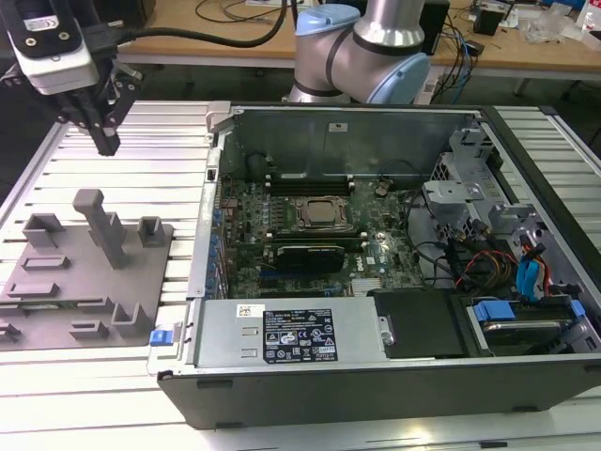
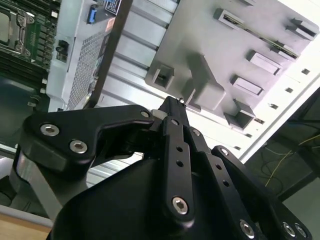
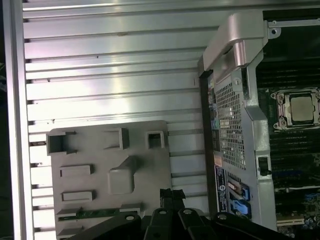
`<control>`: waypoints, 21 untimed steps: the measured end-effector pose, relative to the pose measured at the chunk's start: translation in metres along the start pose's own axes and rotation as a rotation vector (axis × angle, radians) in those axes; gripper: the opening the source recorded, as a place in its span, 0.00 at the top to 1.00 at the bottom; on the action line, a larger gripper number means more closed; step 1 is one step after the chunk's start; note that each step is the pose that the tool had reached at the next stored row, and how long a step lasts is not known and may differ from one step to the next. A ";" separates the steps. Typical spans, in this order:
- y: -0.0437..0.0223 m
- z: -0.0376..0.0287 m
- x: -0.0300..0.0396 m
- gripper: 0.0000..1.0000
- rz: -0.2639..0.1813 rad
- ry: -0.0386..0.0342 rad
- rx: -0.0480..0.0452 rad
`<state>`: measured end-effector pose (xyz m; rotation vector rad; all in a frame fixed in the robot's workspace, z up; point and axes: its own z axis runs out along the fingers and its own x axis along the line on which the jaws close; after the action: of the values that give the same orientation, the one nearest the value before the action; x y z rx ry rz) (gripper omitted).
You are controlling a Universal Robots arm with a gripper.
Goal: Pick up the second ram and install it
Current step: 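Reach for the second ram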
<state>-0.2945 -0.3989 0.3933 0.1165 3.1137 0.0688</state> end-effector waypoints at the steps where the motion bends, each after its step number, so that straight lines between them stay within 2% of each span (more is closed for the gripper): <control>1: -0.0002 -0.0001 0.0034 0.89 0.000 0.0000 0.0000; 4: -0.0007 -0.0002 0.0102 0.89 0.000 0.0000 -0.0001; 7: -0.0014 -0.0005 0.0190 0.89 0.000 0.0001 0.0001; 9: -0.0021 -0.0007 0.0280 0.89 0.000 0.0000 0.0000; 11: -0.0023 -0.0009 0.0316 0.89 0.000 0.0000 0.0000; 12: -0.0027 -0.0010 0.0365 0.89 0.000 0.0000 0.0000; 14: -0.0030 -0.0011 0.0407 0.89 0.000 0.0000 0.0000; 20: -0.0051 -0.0018 0.0686 0.89 0.000 0.0000 0.0000; 21: -0.0053 -0.0019 0.0713 0.89 0.000 0.0000 -0.0001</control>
<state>-0.3660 -0.3989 0.3932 0.1166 3.1136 0.0689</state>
